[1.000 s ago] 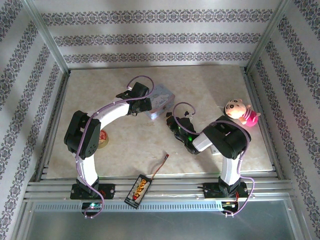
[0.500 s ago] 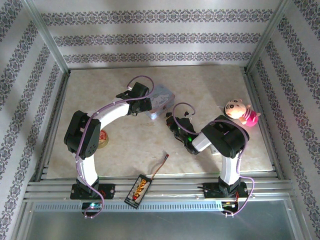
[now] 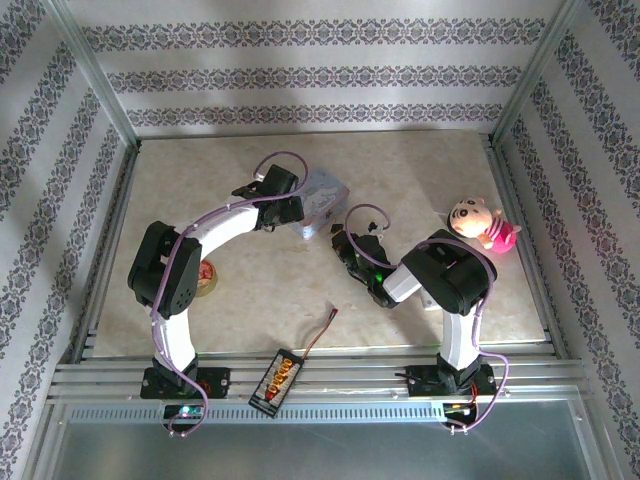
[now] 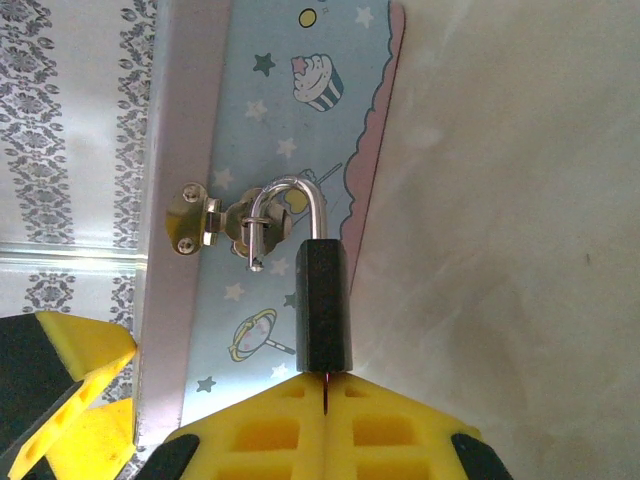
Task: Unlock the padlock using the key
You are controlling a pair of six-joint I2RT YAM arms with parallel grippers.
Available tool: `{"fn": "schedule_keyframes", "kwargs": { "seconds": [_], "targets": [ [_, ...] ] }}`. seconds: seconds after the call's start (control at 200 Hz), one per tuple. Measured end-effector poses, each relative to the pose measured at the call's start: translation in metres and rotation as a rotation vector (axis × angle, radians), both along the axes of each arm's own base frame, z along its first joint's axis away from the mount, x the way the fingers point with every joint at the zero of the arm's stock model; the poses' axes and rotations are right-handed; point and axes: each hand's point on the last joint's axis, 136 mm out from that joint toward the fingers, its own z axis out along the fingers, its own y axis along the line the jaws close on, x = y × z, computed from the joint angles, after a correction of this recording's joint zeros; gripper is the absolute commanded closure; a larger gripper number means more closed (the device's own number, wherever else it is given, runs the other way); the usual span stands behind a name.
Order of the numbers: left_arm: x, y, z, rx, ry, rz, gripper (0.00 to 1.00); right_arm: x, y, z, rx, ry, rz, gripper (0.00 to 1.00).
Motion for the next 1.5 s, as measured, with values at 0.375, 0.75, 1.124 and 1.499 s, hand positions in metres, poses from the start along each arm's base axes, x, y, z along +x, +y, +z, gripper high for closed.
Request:
{"fn": "schedule_keyframes", "kwargs": {
  "seconds": [0.375,0.75,1.124,1.499],
  "targets": [
    [0.001,0.000,0.000,-0.002,-0.003,-0.001,0.07,0.002,0.000,-0.001,0.025,0.000,-0.011,1.00],
    [0.001,0.000,0.000,-0.002,-0.004,-0.001,0.07,0.006,-0.002,0.005,0.046,-0.027,-0.034,1.00],
    [0.001,0.000,0.000,-0.002,-0.004,-0.001,0.07,0.010,-0.005,0.008,0.071,-0.039,-0.056,1.00],
    [0.001,-0.001,0.000,-0.005,-0.003,-0.002,0.08,0.011,-0.006,0.007,0.071,-0.044,-0.067,1.00]
  ]
}}
